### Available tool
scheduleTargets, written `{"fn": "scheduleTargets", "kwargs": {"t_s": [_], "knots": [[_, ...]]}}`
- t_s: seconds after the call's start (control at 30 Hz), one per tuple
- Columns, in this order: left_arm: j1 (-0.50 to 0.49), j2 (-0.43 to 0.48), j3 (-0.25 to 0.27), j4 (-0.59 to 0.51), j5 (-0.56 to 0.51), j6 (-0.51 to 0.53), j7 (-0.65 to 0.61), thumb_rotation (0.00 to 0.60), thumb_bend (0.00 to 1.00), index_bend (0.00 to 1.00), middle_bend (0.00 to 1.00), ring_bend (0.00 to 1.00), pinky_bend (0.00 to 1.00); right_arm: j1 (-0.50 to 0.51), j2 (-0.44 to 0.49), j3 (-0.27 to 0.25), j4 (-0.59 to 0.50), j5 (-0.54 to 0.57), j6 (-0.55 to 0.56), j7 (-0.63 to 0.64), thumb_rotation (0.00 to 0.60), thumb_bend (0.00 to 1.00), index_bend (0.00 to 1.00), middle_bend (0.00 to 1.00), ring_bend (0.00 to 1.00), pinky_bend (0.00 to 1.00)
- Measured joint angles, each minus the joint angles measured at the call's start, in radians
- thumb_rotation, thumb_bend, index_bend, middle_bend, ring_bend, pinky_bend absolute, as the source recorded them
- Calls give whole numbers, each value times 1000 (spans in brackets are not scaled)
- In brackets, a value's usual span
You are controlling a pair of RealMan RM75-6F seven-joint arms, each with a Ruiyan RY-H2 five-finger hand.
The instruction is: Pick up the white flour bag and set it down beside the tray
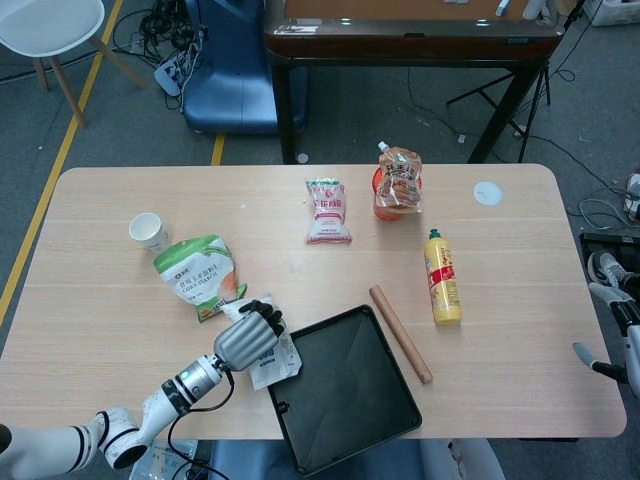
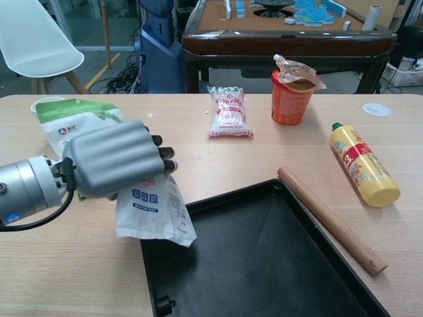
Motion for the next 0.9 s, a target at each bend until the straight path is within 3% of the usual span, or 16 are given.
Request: {"fn": "scheduleTargets", "kwargs": {"t_s": [0.47,0.9], "knots": [[34,26,-10,-134,-167,-68,268,600,190,546,655,584,577,-5,0,3,-1,2,4,0,600,171,200,253,152,224],[48,20,-34,-154,-172,26,357,600,215,551,667,606,577,-11,-1,6,2,7,12,6,600,172,200,253,152,224]]}}
